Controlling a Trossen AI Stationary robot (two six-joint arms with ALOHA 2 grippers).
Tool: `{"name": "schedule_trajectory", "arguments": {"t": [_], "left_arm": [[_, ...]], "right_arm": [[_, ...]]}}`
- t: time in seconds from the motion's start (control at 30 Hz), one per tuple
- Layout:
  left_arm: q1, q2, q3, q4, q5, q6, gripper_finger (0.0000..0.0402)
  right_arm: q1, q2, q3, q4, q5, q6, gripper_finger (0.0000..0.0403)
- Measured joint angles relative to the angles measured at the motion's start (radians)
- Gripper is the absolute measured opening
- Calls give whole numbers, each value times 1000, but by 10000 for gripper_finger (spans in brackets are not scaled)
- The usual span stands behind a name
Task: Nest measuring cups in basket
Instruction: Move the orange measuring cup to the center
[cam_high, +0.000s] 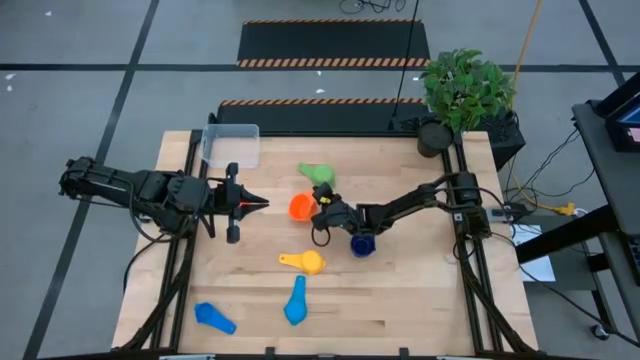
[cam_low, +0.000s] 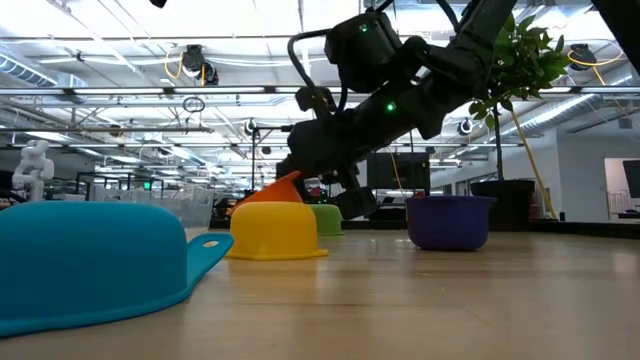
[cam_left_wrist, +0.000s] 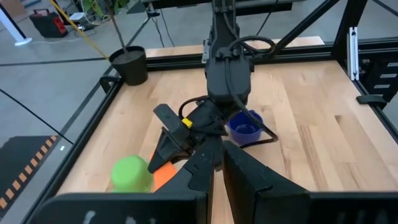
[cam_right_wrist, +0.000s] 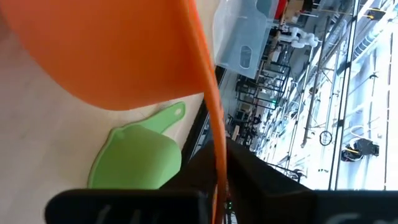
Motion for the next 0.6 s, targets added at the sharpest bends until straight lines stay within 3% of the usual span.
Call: {"name": "schedule_trajectory", "arguments": {"t": [0.5,0.6], "left_arm": [[1,0,0,6,0,21,37],[0,0,0,6,0,29,37]], "right_arm": [[19,-48,-1,-184,-86,182,99],[19,-65,-1,-229,-175,242,111]]}}
